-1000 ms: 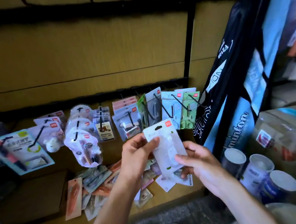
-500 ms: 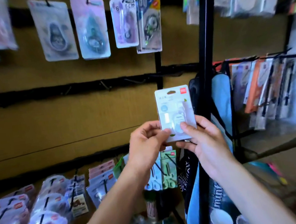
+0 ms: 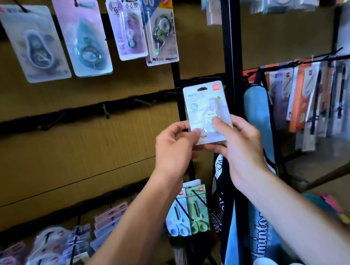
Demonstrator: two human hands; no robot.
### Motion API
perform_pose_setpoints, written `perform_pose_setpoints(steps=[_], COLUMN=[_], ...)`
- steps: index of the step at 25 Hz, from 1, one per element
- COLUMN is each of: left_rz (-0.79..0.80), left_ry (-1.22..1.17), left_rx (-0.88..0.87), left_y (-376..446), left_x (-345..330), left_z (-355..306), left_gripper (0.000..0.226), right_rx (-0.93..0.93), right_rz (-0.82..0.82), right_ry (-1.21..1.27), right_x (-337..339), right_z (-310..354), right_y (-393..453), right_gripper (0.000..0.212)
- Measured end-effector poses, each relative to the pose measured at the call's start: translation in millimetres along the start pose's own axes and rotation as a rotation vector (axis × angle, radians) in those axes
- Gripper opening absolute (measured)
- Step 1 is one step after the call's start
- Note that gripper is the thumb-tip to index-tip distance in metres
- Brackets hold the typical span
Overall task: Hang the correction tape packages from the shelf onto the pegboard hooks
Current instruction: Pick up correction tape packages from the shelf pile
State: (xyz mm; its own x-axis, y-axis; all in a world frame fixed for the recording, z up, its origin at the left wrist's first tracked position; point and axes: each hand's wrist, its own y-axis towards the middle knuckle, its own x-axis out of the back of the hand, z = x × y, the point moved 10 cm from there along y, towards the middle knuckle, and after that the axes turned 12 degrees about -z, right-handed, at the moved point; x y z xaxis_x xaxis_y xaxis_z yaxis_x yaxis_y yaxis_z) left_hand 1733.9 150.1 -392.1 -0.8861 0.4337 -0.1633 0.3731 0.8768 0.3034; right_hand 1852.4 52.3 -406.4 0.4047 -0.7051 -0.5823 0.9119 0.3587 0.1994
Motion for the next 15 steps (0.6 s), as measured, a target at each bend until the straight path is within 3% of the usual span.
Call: perform_pose_setpoints(steps=[4,9,12,15], left_rz=[-0.056,-0.138,-0.197,-0.327], left_ry=[-0.023,0.008,-0.013,-0.055], left_rx=[-0.002,0.086,0.107,0.122], left_y=[5,11,9,-15], left_x=[0,20,49,108], left_z=[6,30,42,67], left_gripper=[0.013,0.034,0.033,0.022], right_rx=[-0.067,-0.176,-0.278,-0.351], right_rz=[-0.016,0.001,0.003,-0.101], right_ry=[-0.014,-0.130,-0.139,-0.134], right_x=[-5,-28,-46,-27], right_z=[-9,-37,-59,-79], right_y=[10,29,40,22], right_gripper=[0.020,0.013,0.024,0.040])
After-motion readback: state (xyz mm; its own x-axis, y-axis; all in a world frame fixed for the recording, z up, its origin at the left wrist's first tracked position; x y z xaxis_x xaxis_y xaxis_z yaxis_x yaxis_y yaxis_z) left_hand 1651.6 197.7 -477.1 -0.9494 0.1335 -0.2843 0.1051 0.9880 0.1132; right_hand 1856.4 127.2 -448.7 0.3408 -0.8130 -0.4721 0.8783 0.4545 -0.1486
